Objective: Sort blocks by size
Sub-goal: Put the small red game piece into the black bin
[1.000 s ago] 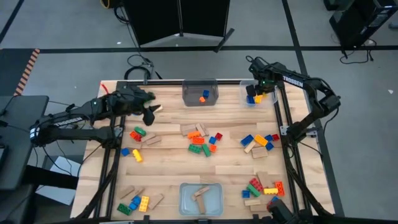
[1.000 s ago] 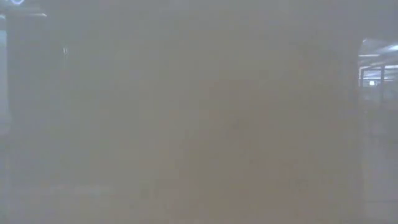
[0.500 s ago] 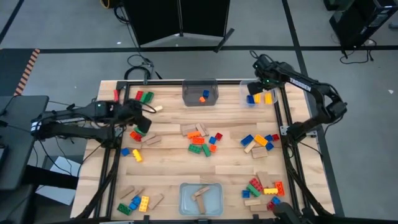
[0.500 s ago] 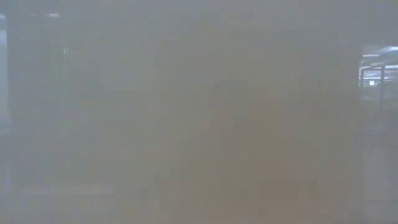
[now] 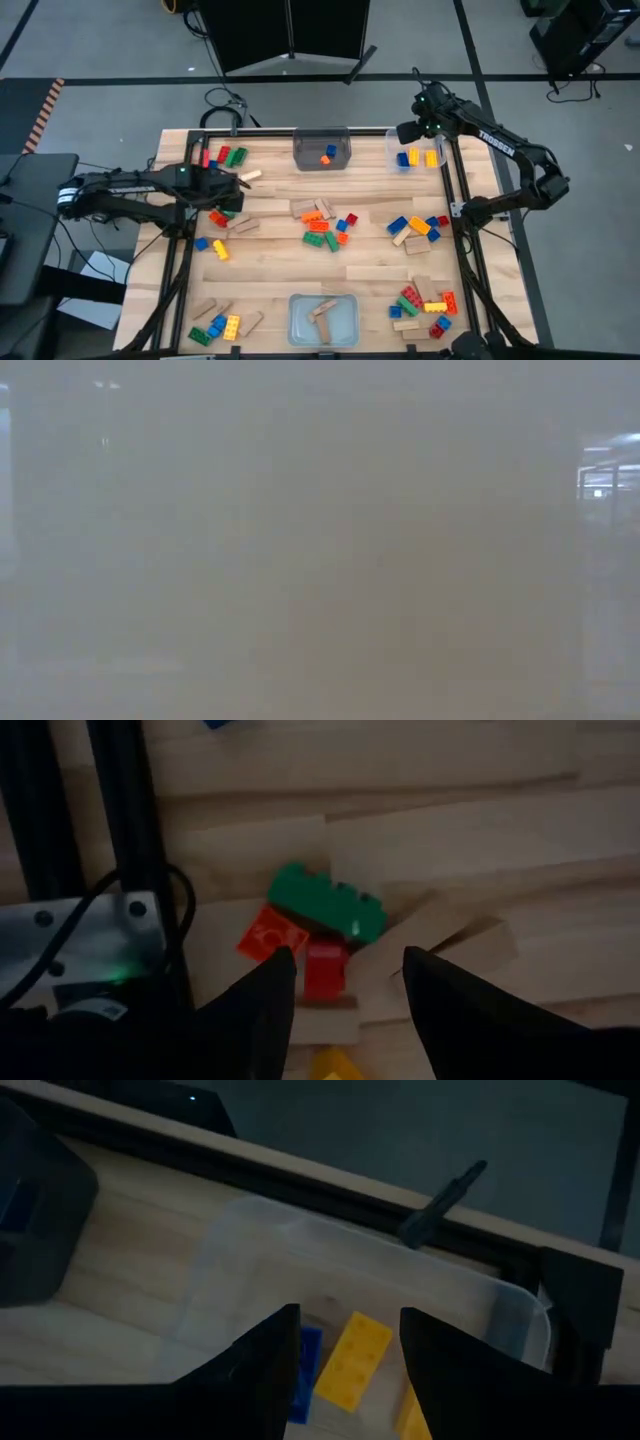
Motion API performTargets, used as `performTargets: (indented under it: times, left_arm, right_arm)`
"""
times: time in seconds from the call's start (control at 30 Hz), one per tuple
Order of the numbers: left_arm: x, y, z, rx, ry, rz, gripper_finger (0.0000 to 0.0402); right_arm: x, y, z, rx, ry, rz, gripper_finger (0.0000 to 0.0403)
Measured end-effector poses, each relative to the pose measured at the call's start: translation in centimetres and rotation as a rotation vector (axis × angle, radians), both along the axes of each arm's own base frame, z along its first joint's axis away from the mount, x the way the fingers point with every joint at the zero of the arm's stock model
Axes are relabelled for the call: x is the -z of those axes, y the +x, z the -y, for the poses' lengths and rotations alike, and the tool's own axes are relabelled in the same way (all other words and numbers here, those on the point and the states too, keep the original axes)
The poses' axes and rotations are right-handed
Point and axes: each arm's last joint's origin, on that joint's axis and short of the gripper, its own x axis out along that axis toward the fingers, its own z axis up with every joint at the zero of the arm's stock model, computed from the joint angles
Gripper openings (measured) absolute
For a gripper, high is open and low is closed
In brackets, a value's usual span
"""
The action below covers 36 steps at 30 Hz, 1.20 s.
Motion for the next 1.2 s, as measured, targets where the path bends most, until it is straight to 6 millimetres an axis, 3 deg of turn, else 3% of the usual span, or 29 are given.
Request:
performTargets:
  times: [0.4,0.63,0.93,1.2]
  left_arm:
    - [2.9,2.7,-0.2,0.038,-0.105,-0.193,0.0193]
    - [4.0,4.1,-0.4,0.090,-0.128,-0.173,0.0193]
    - [5.6,3.2,-0.1,0.063,-0.178,-0.230,0.0193]
    - [6.9,3.5,-0.1,0.061,-0.191,-0.141,0.0193]
  right_arm:
    - [0.1,0.8,-0.4,-0.063,0.031,0.035,0.0187]
    - [0.1,1.1,-0.6,-0.090,0.029,0.028,0.0184]
    - [0.1,1.1,-0.7,-0.105,0.033,0.032,0.0183]
    - [0.1,1.1,-0.7,-0.128,0.028,0.021,0.0183]
